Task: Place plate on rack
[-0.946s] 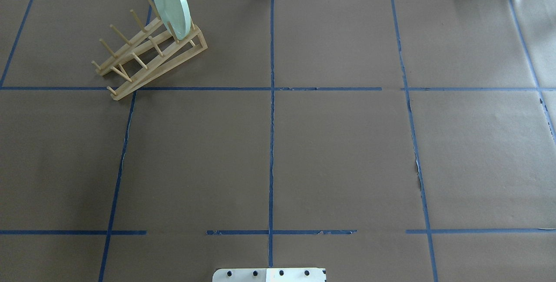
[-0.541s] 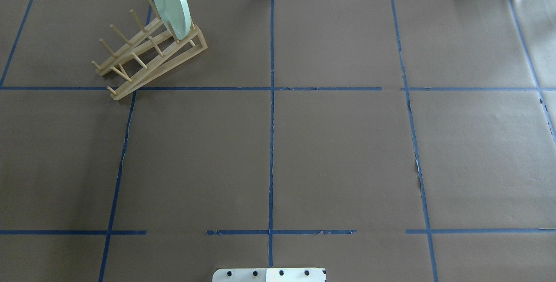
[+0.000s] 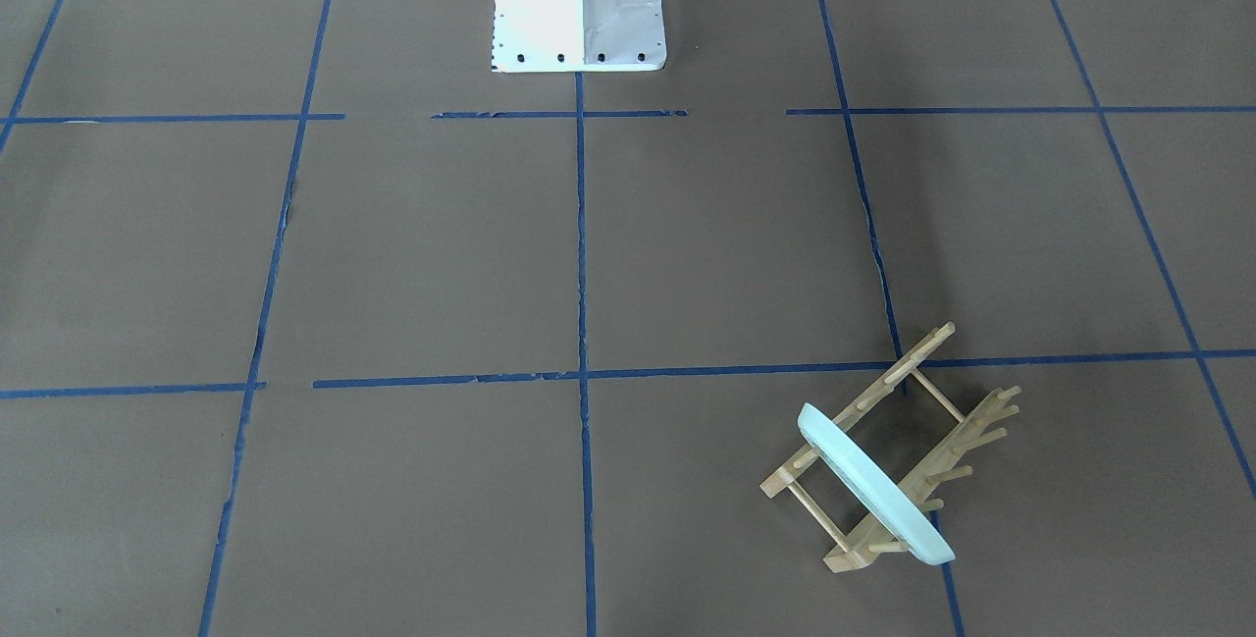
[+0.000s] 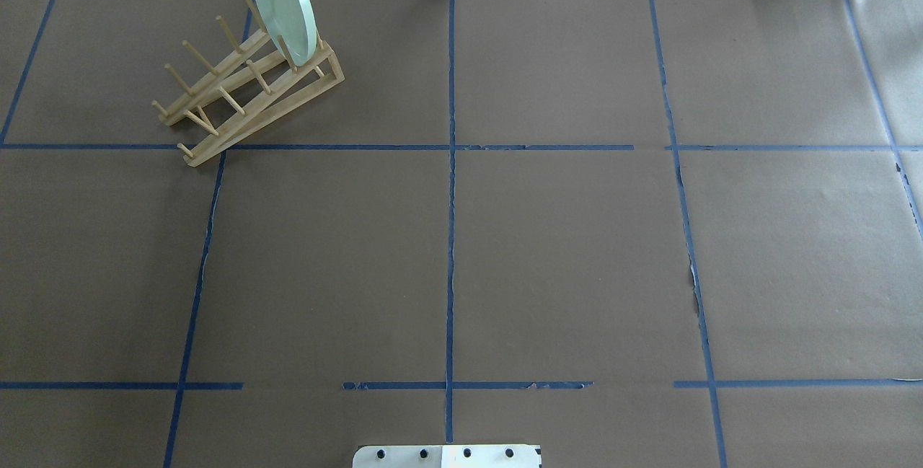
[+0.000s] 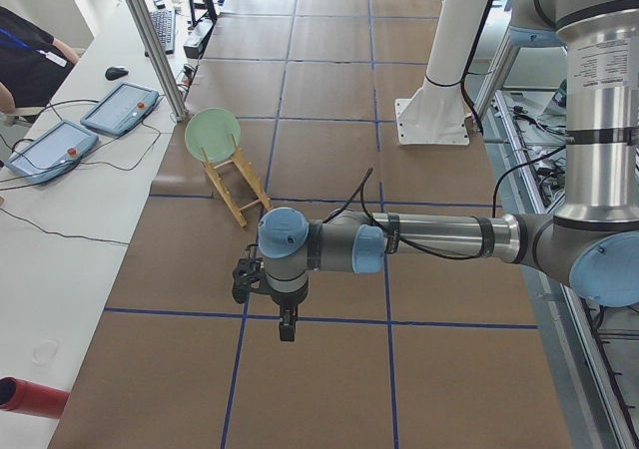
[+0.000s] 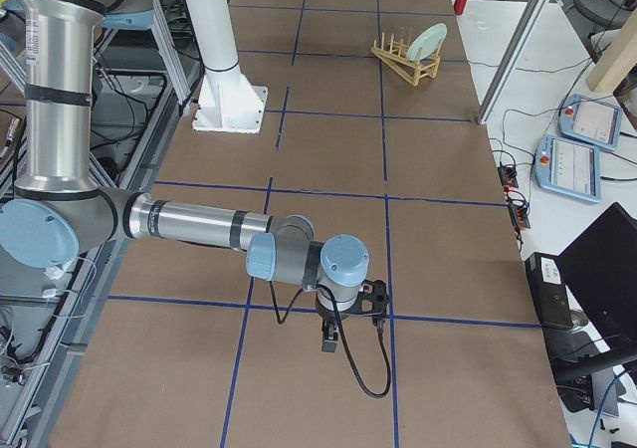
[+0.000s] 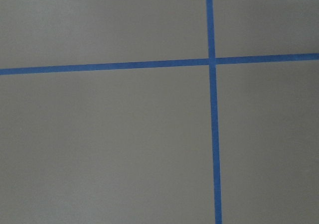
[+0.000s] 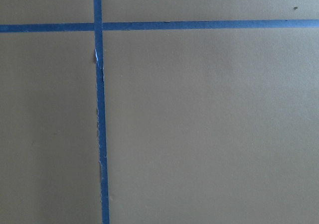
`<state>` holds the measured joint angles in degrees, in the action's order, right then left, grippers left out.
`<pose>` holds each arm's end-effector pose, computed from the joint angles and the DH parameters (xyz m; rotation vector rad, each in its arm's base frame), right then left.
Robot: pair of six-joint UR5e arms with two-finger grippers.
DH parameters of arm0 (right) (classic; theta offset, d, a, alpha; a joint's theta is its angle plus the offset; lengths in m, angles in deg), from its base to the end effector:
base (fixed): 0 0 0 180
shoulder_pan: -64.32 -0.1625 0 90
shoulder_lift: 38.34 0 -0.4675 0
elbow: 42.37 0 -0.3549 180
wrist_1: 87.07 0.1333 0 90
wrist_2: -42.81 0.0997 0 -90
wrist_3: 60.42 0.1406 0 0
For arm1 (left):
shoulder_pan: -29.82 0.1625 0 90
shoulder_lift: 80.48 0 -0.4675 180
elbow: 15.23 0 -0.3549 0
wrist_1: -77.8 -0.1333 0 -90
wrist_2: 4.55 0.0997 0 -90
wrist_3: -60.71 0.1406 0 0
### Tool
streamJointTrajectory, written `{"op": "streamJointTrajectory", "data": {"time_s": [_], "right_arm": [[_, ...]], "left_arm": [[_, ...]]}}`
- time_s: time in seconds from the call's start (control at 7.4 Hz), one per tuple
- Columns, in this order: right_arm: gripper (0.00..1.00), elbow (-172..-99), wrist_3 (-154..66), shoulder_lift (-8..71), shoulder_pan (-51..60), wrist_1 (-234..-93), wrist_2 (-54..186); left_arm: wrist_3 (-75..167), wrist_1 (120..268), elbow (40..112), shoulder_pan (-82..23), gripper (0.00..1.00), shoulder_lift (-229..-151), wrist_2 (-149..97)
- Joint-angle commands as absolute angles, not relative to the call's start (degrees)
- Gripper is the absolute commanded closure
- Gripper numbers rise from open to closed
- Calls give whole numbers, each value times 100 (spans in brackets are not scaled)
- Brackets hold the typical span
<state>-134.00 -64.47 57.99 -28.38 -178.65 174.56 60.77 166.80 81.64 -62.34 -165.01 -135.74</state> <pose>0.0580 -0.3875 0.7714 -0.0617 -0.7328 0.0174 -0.0562 -0.4088 0.7243 0.0206 0.7187 -0.0325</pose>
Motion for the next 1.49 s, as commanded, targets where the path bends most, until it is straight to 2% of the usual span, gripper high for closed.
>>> {"op": "streamJointTrajectory", "data": {"time_s": [0.0,1.35], "right_arm": [[0,-13404,-6447,5799,-2841,-17865,17456],[0,-13395,-6447,5799,-2832,-17865,17456]], "left_arm": [[6097,16543,8110,-6334,0,-16504,-14084],[6115,16631,8030,-6325,0,-16512,-14149]]}}
